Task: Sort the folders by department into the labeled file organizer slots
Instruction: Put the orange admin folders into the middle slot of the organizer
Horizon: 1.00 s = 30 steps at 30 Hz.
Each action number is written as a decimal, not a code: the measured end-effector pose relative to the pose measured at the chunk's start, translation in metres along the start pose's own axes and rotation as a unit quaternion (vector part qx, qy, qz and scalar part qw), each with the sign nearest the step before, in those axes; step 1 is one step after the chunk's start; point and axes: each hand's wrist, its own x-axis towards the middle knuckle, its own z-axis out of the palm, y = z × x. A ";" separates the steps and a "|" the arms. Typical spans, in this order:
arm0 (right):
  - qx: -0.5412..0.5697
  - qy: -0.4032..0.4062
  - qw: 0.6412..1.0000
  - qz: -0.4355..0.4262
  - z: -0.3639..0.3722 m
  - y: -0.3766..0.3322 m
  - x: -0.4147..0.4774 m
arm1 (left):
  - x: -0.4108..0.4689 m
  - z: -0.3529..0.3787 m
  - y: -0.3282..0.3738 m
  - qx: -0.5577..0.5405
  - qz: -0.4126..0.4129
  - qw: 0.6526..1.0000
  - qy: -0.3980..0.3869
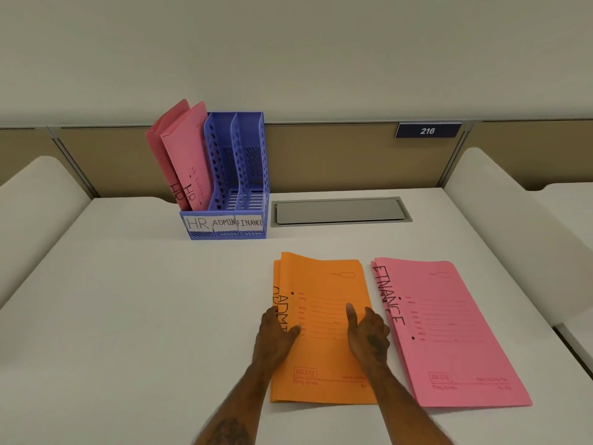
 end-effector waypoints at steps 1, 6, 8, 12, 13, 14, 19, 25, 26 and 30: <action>0.003 -0.001 1.000 0.004 0.000 0.000 0.001 | 0.000 0.000 0.003 -0.036 0.001 0.999 -0.012; 0.014 -0.013 1.000 0.010 -0.003 -0.003 0.003 | -0.006 -0.002 0.020 -0.127 -0.003 0.992 -0.011; 0.019 -0.020 1.000 0.011 -0.006 -0.003 0.003 | -0.007 -0.004 0.028 -0.137 0.007 0.991 -0.006; 0.006 -0.032 0.999 -0.020 -0.019 -0.023 0.003 | -0.005 -0.016 0.048 -0.150 0.034 0.988 0.011; 0.014 -0.038 0.998 -0.040 -0.024 -0.034 0.002 | -0.004 -0.019 0.053 -0.151 0.041 0.988 0.019; 0.032 -0.043 0.996 -0.068 -0.029 -0.048 0.000 | -0.004 -0.023 0.059 -0.152 0.048 0.987 0.028; 0.083 -0.014 0.973 -0.216 -0.064 -0.140 -0.016 | -0.006 -0.047 0.089 -0.168 0.098 0.977 0.093; 0.059 0.047 0.954 -0.289 -0.117 -0.241 -0.042 | -0.012 -0.081 0.113 -0.123 0.155 0.960 0.197; 0.052 0.061 0.953 -0.291 -0.124 -0.252 -0.046 | -0.013 -0.086 0.114 -0.114 0.161 0.958 0.210; 0.065 0.109 0.947 -0.294 -0.149 -0.284 -0.062 | -0.020 -0.103 0.117 -0.072 0.184 0.945 0.262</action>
